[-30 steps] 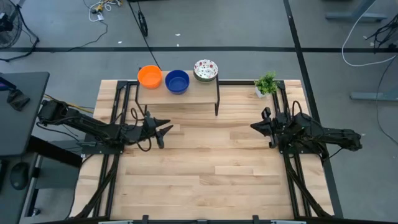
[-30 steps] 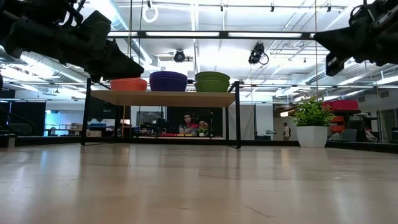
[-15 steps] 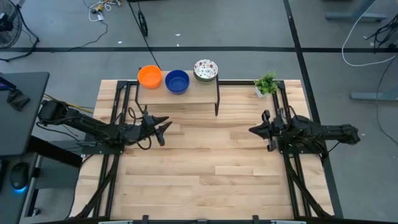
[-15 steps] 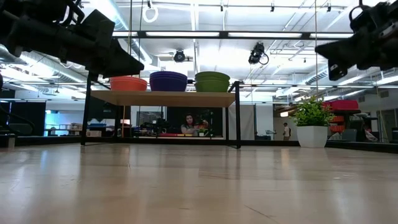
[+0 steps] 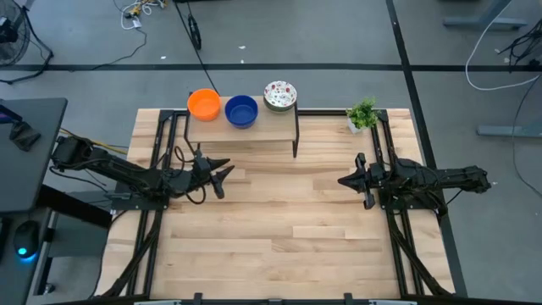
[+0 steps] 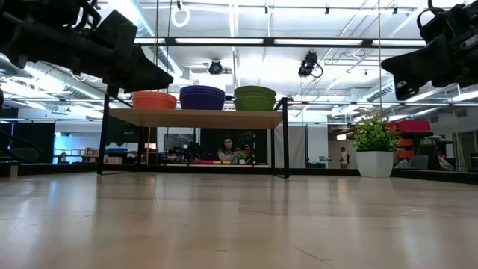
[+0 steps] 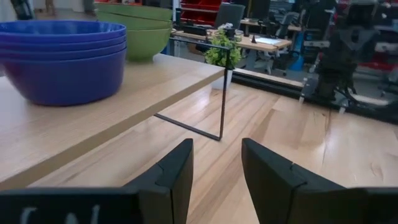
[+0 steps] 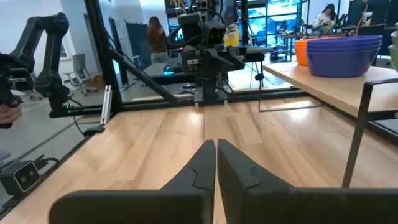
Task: Pick & Place Mini bowls
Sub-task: Return to Home Position
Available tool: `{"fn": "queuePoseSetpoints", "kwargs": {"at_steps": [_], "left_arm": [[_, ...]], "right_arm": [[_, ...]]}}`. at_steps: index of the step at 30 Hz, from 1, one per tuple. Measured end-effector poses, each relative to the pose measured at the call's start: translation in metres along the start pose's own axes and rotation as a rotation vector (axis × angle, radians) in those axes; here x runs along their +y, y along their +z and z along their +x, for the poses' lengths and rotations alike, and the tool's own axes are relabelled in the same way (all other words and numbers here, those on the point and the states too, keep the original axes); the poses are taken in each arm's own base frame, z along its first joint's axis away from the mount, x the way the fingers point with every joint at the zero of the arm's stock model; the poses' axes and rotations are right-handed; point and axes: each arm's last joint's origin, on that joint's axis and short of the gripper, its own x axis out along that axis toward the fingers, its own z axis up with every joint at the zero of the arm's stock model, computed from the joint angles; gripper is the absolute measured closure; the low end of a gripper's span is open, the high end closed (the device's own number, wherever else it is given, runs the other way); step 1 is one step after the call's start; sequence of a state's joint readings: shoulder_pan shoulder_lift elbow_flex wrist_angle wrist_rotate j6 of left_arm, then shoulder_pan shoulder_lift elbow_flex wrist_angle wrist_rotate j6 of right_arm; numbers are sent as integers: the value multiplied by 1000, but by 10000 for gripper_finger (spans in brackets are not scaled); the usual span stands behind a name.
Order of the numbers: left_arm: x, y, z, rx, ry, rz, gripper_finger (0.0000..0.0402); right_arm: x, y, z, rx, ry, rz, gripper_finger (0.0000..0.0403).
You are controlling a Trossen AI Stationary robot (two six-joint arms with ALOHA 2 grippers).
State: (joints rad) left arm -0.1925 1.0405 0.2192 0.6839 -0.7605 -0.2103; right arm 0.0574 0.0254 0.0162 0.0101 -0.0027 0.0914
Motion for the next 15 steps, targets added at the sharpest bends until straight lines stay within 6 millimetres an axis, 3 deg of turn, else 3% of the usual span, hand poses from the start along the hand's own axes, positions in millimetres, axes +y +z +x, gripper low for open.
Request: {"fn": "queuePoseSetpoints", "kwargs": {"at_steps": [4, 9, 15], "left_arm": [[-1, 1, -1, 0, -32, 39, 293], [8, 7, -5, -17, -72, 81, 389], [40, -2, -25, -87, -293, -3, 397]], "right_arm": [[0, 0, 0, 0, 1, 0, 382], [0, 0, 0, 0, 1, 0, 383], [0, 0, 0, 0, 1, 0, 381]]}}
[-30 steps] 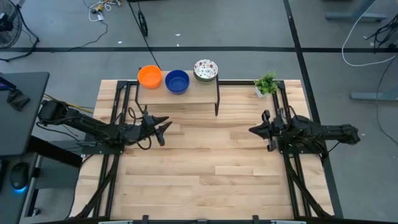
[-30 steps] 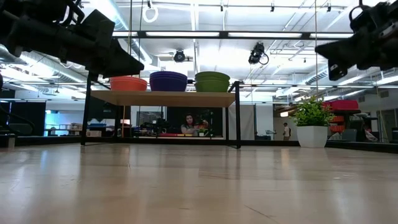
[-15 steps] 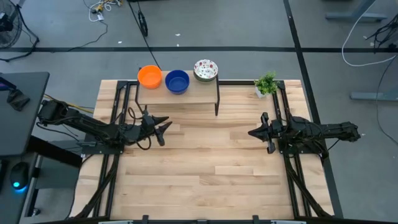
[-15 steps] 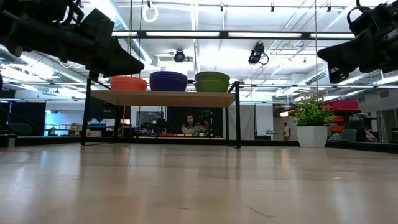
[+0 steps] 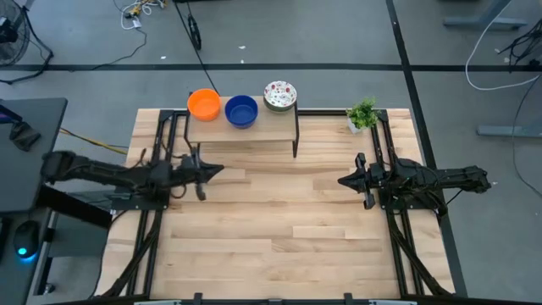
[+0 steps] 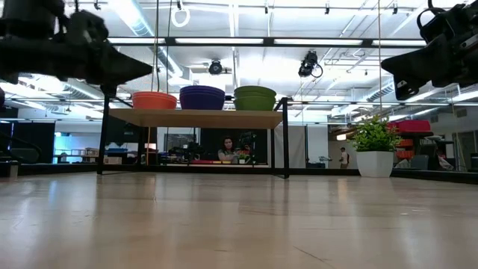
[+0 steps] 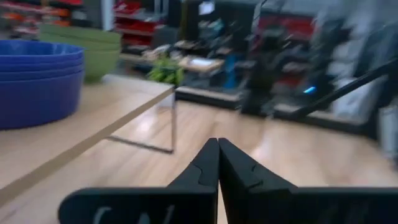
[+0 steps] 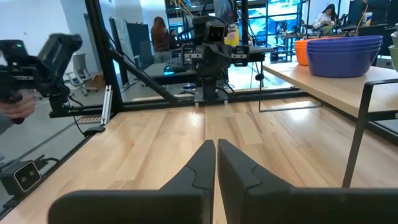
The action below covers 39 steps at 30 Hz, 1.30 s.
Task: Pick & Place Mini bowls
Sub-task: Return to Home Position
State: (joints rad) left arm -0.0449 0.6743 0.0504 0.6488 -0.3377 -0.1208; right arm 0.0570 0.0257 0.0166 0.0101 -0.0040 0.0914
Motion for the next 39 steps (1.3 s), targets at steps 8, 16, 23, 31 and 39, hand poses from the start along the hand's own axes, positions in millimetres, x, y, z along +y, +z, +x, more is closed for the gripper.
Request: {"fn": "queuePoseSetpoints", "kwargs": {"at_steps": [8, 16, 23, 31, 39], "left_arm": [[17, 4, -17, -59, -78, -17, 399], [28, 3, -37, -51, -8, 52, 400], [27, 3, -42, -22, -55, 40, 401], [24, -3, -42, 10, -158, 32, 400], [25, -4, -41, 22, -123, 41, 385]], "right_arm": [[0, 0, 0, 0, 0, 0, 380], [0, 0, 0, 0, 0, 0, 380], [0, 0, 0, -2, 1, -1, 380], [0, 1, 0, -9, 5, 0, 380], [0, 1, 0, -11, 5, 0, 380]]}}
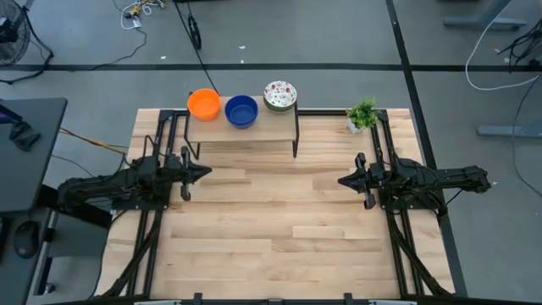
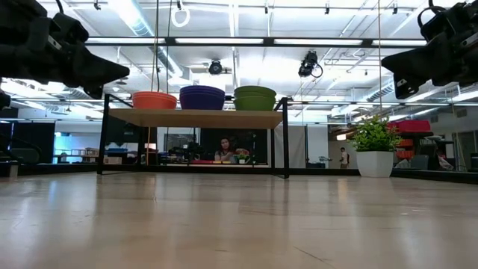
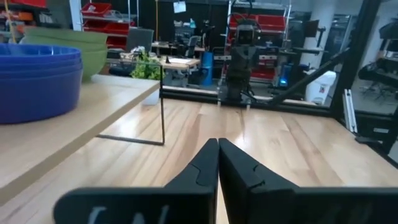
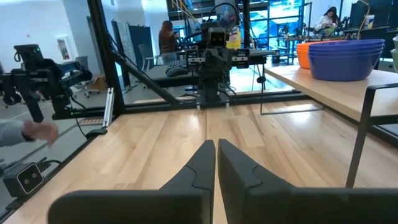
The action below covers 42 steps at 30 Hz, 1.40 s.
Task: Pick & Place Mini bowls
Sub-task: Return to Home Position
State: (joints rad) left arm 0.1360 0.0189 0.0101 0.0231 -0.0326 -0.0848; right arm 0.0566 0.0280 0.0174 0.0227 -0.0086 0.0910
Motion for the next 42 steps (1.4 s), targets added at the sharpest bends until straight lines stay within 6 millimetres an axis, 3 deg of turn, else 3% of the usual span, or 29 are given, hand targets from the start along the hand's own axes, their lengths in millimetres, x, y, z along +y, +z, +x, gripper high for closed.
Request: {"fn": "queuePoseSetpoints", "kwargs": {"at_steps": [16, 29, 42], "left_arm": [[0, 1, 1, -20, 4, -17, 383], [-17, 0, -1, -5, -159, -21, 383], [-12, 3, -2, -40, -113, -24, 383]], "right_arm": [[0, 0, 0, 0, 0, 0, 380], [0, 0, 0, 1, 0, 0, 380], [0, 0, 0, 1, 0, 0, 380]]}}
